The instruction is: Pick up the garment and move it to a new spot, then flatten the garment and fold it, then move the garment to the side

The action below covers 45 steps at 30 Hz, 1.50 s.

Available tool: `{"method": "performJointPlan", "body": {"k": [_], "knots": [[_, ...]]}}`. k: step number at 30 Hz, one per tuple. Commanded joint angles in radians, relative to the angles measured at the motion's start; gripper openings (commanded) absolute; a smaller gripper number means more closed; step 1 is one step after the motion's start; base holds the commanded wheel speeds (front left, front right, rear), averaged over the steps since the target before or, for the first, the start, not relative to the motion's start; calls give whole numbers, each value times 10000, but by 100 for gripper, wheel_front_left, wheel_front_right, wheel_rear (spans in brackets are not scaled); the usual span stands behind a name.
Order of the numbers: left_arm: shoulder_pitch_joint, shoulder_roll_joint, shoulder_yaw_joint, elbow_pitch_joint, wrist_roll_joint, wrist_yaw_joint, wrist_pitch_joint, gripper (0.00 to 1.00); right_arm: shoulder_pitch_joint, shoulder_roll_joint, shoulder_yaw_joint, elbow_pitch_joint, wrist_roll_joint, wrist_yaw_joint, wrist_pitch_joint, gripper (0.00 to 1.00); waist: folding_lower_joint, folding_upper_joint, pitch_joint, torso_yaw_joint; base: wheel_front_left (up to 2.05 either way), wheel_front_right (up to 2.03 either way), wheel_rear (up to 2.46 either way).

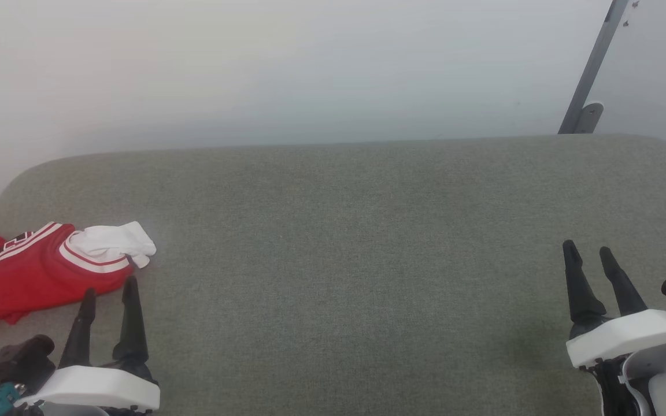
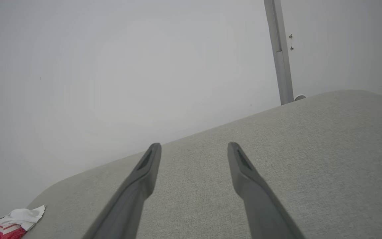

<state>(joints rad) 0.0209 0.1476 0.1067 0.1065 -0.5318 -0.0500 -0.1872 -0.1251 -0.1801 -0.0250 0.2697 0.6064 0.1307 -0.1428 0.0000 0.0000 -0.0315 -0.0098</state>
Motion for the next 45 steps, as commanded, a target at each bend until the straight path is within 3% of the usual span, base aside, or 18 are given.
{"method": "performJointPlan", "body": {"k": [1,30,45], "knots": [[85,43,50,-89,308,-61,-80,100,-120,-56,38,-81,-223,0,-107,100,0,0,-3,1,0,0,0],[156,109,150,-139,2453,-338,-669,100,-145,-256,189,-233,-2291,0,-566,100,0,0,-84,-67,0,0,0],[174,125,140,-62,2794,-409,-795,100,-121,-231,215,-216,-2785,0,-699,100,0,0,-140,-98,0,0,0]]}}
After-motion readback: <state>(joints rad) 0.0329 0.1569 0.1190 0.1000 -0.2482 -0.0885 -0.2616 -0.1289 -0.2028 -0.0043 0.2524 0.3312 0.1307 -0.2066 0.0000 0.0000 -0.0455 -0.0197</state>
